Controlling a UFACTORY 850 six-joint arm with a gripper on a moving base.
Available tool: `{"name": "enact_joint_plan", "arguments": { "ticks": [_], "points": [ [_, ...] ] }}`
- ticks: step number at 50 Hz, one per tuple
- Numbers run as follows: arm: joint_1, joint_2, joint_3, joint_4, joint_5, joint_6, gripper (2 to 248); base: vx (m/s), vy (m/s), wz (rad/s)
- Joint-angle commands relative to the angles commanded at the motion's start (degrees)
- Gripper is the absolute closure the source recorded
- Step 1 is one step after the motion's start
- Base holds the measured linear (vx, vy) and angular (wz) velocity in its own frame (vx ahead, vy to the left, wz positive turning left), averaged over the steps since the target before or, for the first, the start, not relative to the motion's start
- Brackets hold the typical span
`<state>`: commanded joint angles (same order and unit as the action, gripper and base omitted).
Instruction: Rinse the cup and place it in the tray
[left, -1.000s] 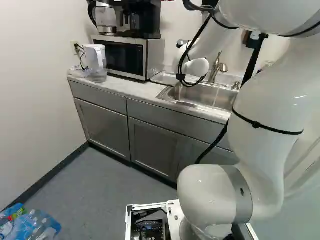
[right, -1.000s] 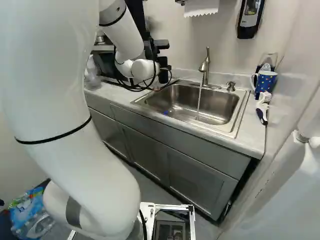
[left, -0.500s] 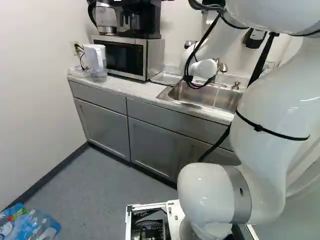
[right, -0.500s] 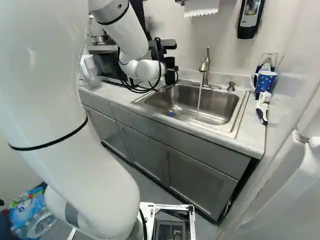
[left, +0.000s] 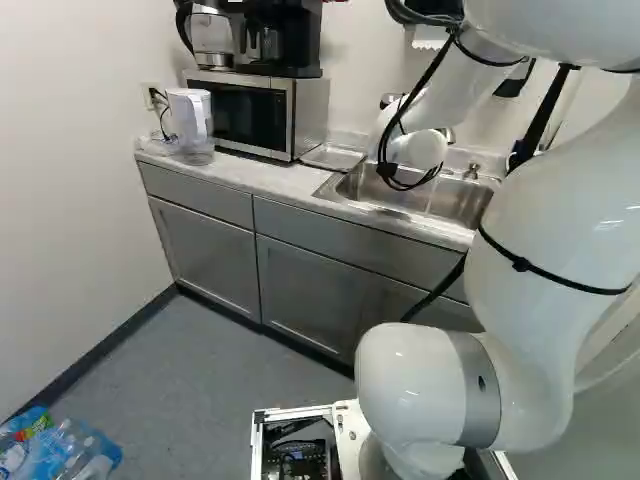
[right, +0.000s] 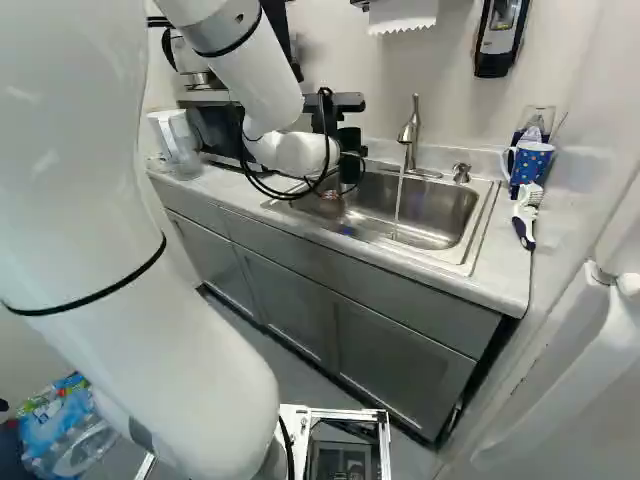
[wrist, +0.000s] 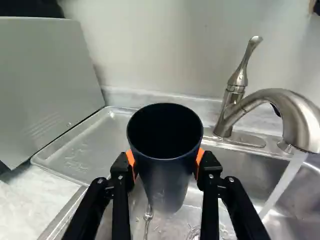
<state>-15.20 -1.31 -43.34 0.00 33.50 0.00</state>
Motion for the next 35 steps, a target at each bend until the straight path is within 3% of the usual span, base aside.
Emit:
{"name": "enact_joint_plan", "arguments": {
  "ticks": [35],
  "points": [
    [-5.1,0.5,3.4,0.0,-2.9,0.0,124,0.0,0.0,0.0]
  ]
}}
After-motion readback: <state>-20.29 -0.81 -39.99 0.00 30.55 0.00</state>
